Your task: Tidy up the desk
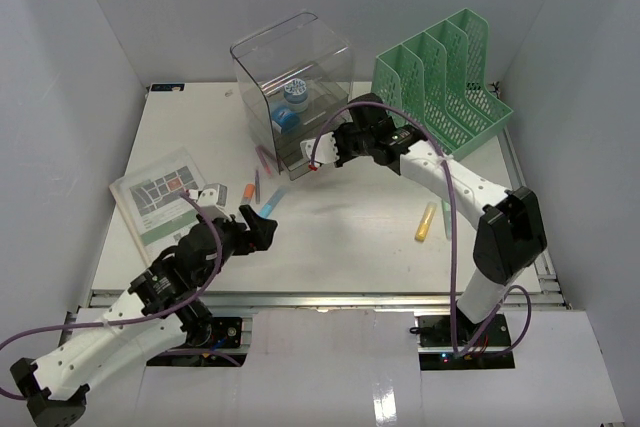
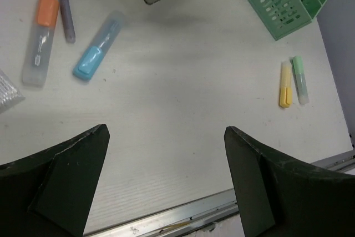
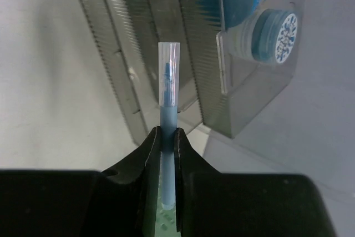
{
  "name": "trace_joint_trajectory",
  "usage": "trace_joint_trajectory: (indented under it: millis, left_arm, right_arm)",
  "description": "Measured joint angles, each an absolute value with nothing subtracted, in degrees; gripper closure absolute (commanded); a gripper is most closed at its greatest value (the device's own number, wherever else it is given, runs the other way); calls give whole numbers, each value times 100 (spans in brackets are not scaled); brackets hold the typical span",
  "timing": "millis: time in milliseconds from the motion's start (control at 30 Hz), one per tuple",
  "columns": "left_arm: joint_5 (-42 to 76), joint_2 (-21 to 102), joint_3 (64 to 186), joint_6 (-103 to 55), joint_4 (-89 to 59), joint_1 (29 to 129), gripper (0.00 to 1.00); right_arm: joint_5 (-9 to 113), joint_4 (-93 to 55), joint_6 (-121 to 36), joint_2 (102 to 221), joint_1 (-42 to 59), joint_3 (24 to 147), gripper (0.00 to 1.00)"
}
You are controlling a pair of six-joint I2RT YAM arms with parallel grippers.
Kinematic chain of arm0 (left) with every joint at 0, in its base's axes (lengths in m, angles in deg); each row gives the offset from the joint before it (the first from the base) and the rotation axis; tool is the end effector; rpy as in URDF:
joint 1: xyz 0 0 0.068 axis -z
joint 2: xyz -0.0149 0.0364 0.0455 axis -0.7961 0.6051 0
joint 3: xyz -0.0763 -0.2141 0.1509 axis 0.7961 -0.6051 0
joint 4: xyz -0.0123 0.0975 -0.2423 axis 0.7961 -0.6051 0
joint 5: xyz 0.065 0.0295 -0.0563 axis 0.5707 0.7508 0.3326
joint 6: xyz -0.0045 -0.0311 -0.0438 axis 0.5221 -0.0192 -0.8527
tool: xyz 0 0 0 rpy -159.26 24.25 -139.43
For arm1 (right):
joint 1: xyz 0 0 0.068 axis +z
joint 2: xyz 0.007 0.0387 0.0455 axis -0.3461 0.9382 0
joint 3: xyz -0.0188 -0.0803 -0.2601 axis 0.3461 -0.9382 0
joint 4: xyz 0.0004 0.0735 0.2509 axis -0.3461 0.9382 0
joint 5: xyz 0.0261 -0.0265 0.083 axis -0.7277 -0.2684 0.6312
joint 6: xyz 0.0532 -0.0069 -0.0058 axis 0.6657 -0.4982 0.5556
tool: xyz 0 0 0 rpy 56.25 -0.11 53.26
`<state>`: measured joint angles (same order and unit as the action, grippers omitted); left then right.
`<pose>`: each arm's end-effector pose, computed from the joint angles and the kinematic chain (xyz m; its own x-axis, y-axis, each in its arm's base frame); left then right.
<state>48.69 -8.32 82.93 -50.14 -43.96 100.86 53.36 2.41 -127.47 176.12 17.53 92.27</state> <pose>0.0923 -0.0818 0.2648 -0.4781 -0.3103 -0.8216 0.1851 0.8789 -0.4396 0.3040 0.2427 0.3140 0.5958 -0.7599 -0.2599 -0.5953 -0.2007 -0.7780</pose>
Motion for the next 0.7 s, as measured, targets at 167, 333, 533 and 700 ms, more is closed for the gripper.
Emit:
trace_joint_trajectory:
  millis: [167,333,533,700]
  left_arm:
    - [4844,-580,8022,-6034,-4336,10082,8]
    - [4728,58,8175,-6486,-4124,9811,16]
    - [3302,1059,8451,-6483,-3490,8036,29]
    - [2047,1977,8523,-6430,-3025,6731,34]
  right_arm:
    - [5027,-143,-13467,18332,1766,9530,87]
    - [4930,-322,-13821,18855,1784,9712,70]
    - [4870,-489,-13783,19192,1841,10000,24]
    - [4966,-521,-13414,18918,1823,9892,20]
